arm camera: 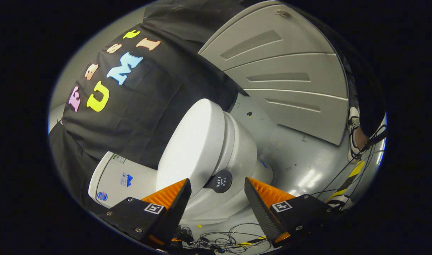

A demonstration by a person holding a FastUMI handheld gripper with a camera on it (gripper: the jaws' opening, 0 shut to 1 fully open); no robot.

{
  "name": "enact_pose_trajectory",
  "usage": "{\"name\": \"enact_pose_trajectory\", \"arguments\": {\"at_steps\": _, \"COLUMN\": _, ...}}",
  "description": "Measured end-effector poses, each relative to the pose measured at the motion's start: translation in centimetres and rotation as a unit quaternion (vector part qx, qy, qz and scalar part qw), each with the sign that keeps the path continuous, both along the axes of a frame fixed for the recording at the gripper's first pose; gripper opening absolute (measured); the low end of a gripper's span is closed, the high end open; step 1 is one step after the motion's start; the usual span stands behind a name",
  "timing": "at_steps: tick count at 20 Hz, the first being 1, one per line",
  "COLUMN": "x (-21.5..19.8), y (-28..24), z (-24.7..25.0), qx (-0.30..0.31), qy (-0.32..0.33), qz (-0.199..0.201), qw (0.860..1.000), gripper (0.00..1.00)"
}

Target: Open the toilet lid.

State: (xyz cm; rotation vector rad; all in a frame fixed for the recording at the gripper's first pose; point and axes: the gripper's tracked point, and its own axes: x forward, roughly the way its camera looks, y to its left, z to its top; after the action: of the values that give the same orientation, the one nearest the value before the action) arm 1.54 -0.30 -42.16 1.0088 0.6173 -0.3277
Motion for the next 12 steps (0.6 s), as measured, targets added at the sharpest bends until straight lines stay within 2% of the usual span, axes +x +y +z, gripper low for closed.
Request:
{"name": "enact_pose_trajectory", "arguments": {"at_steps": 5, "x": 1.5, "y": 1.2, "z": -2.6, "qx": 0.048, "qy": -0.01, "qz": 0.002, "qw": 0.999, "gripper": 0.92}}
{"name": "enact_pose_trajectory", "arguments": {"at_steps": 7, "x": 2.0, "y": 1.5, "z": -2.6, "qx": 0.06, "qy": -0.024, "qz": 0.001, "qw": 0.998, "gripper": 0.85}}
{"name": "enact_pose_trajectory", "arguments": {"at_steps": 10, "x": 2.3, "y": 1.5, "z": -2.7, "qx": 0.06, "qy": -0.043, "qz": 0.001, "qw": 0.997, "gripper": 0.7}}
{"name": "enact_pose_trajectory", "arguments": {"at_steps": 11, "x": 2.5, "y": 1.5, "z": -2.4, "qx": 0.066, "qy": -0.051, "qz": 0.001, "qw": 0.997, "gripper": 0.68}}
{"name": "enact_pose_trajectory", "arguments": {"at_steps": 12, "x": 2.5, "y": 1.6, "z": -2.2, "qx": 0.067, "qy": -0.058, "qz": 0.001, "qw": 0.996, "gripper": 0.61}}
